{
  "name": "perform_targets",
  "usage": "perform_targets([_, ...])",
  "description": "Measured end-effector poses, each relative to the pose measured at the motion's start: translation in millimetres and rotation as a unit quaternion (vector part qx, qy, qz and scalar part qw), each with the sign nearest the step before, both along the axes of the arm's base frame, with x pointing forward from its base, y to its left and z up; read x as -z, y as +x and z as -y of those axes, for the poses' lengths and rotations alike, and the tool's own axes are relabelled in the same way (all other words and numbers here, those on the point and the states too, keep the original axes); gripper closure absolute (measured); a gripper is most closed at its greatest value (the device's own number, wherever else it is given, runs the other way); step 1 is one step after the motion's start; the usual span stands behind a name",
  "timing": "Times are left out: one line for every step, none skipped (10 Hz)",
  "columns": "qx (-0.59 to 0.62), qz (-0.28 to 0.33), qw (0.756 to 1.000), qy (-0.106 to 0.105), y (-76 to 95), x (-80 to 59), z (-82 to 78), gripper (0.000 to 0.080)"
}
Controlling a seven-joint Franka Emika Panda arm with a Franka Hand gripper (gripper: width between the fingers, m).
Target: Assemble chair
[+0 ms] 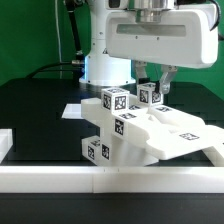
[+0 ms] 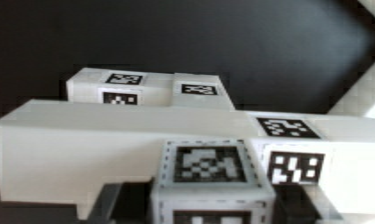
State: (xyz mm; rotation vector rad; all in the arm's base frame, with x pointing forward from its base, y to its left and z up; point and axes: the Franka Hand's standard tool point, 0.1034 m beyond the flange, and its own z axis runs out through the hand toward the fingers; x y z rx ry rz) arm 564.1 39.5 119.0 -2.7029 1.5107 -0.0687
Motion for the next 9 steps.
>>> perform_targets([0.061, 0.001, 0.998, 0.008, 0.7, -0.3, -0.4, 0.0515])
perform_targets([0.077, 0.001, 0.997, 0.009, 0.8, -0.4, -0.7, 0.0515])
perform_targets([0.068, 0.001, 0.998, 0.008, 0.7, -0.2, -0.7, 0.0515])
perform_targets([0.046, -0.003, 0.999, 0.006, -0.1, -0.1, -1.2, 0.0401])
perform_targets([0.027, -0.008, 1.000, 0.005, -1.2, -0.4, -2.9, 0.0265])
perform_targets([-0.024, -0.010, 1.000, -0.001, -0.9, -1.1, -4.0, 0.0265])
perform_targets([-0.084, -0.009, 0.996, -0.004, -1.0, -1.1, -4.8, 0.0174])
perform_targets([-0.138, -0.010, 0.990, -0.006, -1.3, -1.2, -5.5, 0.0157])
perform_targets([-0.192, -0.009, 0.981, -0.009, -1.1, -1.3, -5.2, 0.0157])
